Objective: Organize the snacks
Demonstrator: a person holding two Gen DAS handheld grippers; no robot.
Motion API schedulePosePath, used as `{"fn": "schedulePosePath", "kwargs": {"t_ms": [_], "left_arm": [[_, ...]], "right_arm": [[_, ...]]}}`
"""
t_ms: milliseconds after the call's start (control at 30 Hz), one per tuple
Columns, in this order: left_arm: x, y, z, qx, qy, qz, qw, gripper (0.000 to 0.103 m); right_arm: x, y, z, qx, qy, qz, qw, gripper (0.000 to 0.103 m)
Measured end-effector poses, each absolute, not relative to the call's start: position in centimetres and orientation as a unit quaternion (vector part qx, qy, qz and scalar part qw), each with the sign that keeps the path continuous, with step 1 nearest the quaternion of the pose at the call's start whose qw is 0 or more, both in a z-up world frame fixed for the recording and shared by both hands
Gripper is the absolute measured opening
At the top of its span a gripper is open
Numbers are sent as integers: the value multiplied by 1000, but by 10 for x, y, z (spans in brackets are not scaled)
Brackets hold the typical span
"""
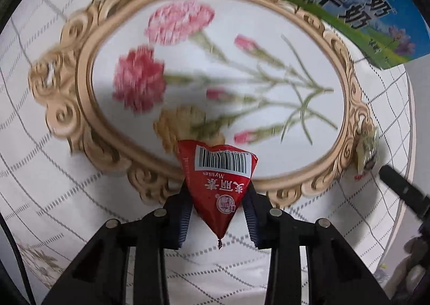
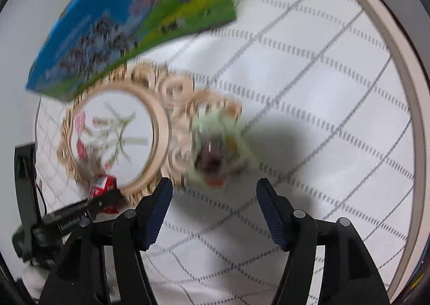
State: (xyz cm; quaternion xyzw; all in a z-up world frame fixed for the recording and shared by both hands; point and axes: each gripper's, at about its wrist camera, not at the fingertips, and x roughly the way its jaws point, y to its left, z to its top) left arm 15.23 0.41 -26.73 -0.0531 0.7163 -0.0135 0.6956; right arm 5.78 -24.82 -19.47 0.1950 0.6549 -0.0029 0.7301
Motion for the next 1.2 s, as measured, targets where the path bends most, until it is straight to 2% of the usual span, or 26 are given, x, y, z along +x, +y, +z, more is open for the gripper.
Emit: {"fn": "schedulePosePath", "kwargs": {"t_ms": [233, 267, 300, 333, 633, 833, 933, 1067, 1200], "left_arm": [[164, -8, -277, -39, 717, -14, 696, 32], [163, -9, -277, -34, 717, -15, 697, 32], [162, -10, -276, -30, 716, -16, 697, 32], [158, -10, -277, -29, 716, -17, 697, 32], [95, -10, -279, -6, 733, -49, 678, 32], [91, -9, -300, -12, 742, -43, 668, 33], [94, -13, -308, -19, 746, -44, 664, 38], [98, -14, -315, -30, 750, -52, 659, 52], [99, -20, -308, -37, 754, -57, 653, 54]], "right_arm": [[107, -253, -213, 177, 676, -10, 716, 67], [108, -252, -219, 171, 683, -9, 710, 66], [107, -249, -224, 159, 686, -9, 710, 58], [107, -244, -227, 141, 689, -8, 711, 57], [56, -201, -232, 99, 730, 55, 674, 56], [38, -190, -237, 88, 735, 53, 670, 57], [41, -187, -239, 93, 737, 47, 668, 57], [39, -190, -239, 80, 741, 45, 665, 58], [42, -179, -245, 83, 744, 37, 662, 58]]}}
